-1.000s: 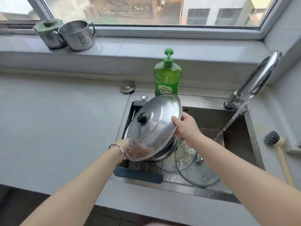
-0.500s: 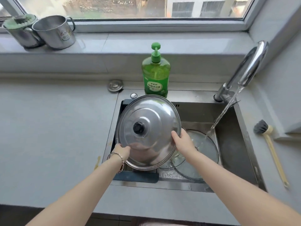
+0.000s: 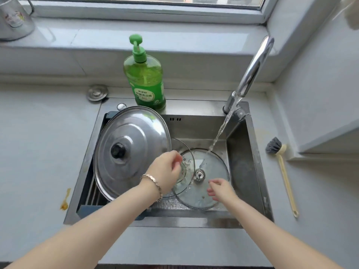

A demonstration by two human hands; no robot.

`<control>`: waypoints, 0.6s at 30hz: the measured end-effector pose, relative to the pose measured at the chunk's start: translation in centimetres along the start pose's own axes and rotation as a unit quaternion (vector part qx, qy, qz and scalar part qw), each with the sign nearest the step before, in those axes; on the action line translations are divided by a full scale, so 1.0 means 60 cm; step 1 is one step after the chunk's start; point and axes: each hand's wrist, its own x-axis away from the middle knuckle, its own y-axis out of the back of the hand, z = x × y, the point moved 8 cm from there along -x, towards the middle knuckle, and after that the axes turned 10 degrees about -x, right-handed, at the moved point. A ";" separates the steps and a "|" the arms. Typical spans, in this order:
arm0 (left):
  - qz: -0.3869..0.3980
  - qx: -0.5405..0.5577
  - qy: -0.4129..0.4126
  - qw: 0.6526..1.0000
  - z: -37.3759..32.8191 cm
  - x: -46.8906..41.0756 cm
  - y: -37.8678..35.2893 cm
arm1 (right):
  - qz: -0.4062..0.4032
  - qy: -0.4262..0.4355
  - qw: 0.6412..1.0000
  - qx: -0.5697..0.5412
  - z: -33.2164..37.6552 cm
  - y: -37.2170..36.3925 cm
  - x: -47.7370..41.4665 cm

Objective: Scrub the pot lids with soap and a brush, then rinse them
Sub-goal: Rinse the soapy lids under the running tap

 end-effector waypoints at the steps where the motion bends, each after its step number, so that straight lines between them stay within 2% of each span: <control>1: 0.052 -0.005 0.017 0.998 -0.009 -0.009 -0.043 | -0.015 -0.018 1.000 0.010 -0.019 0.027 -0.014; 4: 0.183 -0.010 0.110 0.977 0.003 -0.029 -0.176 | -0.026 -0.027 0.998 0.050 -0.044 0.080 -0.065; 6: 0.220 0.026 0.193 0.956 0.033 -0.040 -0.241 | -0.019 -0.015 0.998 0.066 -0.041 0.088 -0.102; 11: 0.166 0.035 0.304 0.938 0.114 -0.067 -0.286 | 0.042 0.078 0.978 0.187 0.008 0.018 -0.187; 13: 0.137 0.026 0.327 0.935 0.139 -0.071 -0.282 | 0.084 0.089 0.974 0.190 0.017 -0.035 -0.222; 18: 0.093 0.032 0.337 0.936 0.163 -0.070 -0.267 | 0.132 0.017 0.982 0.135 0.007 -0.098 -0.281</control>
